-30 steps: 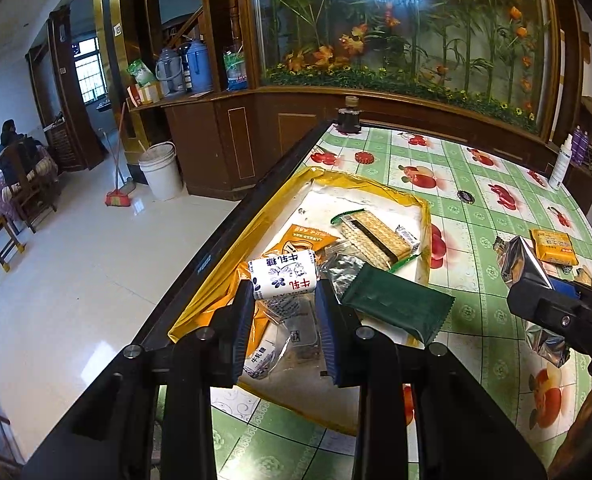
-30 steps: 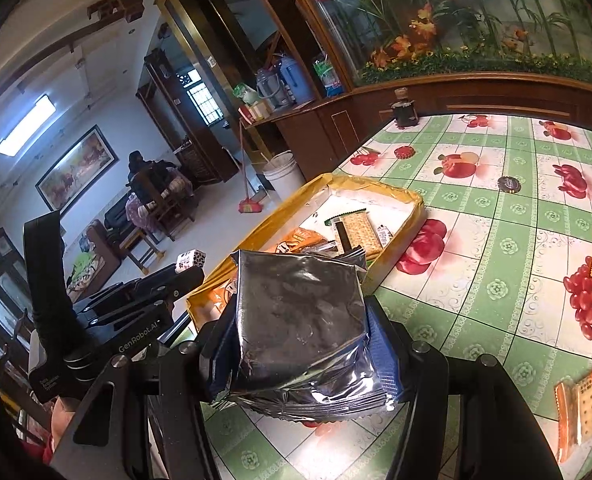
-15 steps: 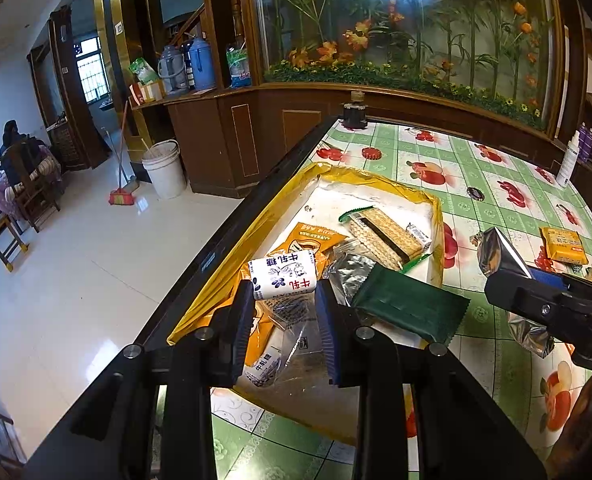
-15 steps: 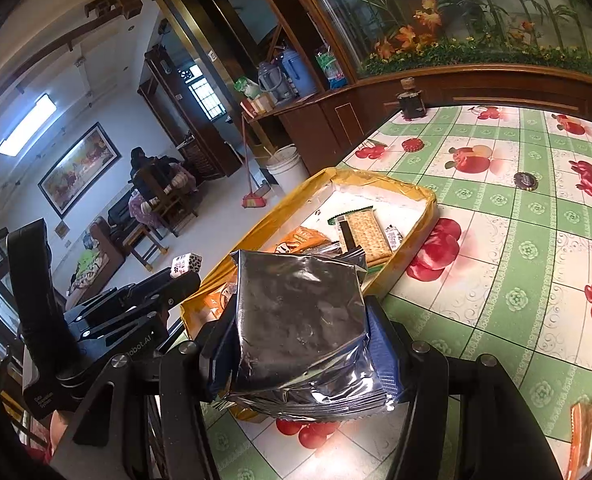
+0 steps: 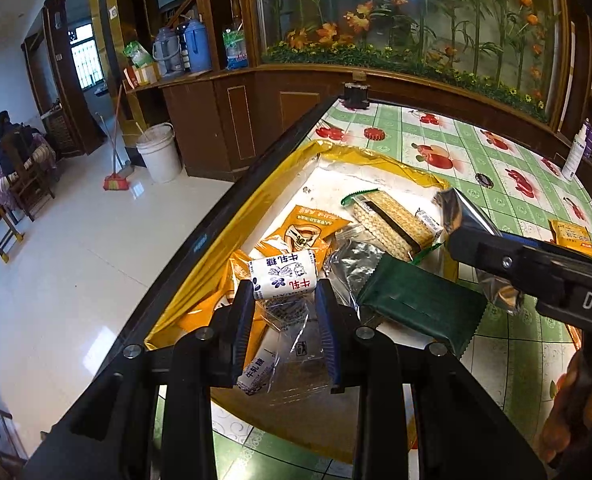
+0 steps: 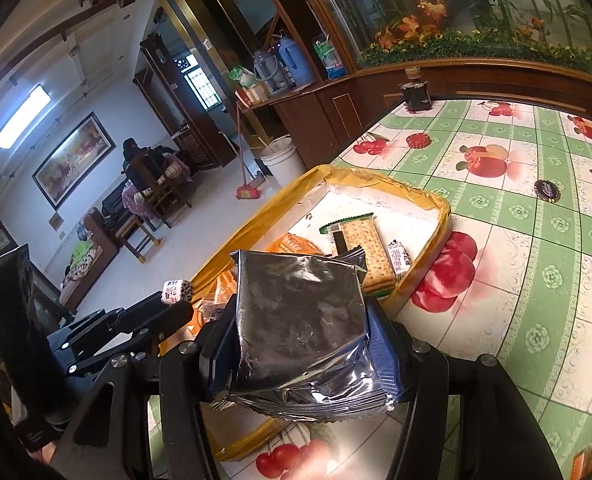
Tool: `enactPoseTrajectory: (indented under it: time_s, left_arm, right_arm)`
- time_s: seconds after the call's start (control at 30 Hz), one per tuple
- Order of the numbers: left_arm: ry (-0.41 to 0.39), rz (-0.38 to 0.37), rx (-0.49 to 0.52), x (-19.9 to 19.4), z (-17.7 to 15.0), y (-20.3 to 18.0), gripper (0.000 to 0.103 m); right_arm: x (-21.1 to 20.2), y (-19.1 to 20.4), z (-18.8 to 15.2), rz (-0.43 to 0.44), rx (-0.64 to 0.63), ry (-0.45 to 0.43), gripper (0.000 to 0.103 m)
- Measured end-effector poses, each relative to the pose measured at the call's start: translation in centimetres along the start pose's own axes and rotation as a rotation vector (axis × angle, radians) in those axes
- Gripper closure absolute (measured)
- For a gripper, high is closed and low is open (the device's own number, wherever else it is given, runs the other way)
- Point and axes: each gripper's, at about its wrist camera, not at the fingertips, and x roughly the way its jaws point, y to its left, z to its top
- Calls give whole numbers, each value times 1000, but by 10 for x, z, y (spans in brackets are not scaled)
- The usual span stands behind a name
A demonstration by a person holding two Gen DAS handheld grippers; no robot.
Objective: Organize snacks
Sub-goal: 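Carry the milk pack and foil pack over the yellow tray, then open both tools to release the packs into the tray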
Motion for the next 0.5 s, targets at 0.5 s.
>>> enactPoseTrajectory:
  time_s: [0.5]
  left_arm:
    - [59,2,-19,23,-1,2,74]
  right_arm:
    - [44,-6,18,-77,-31,38,44]
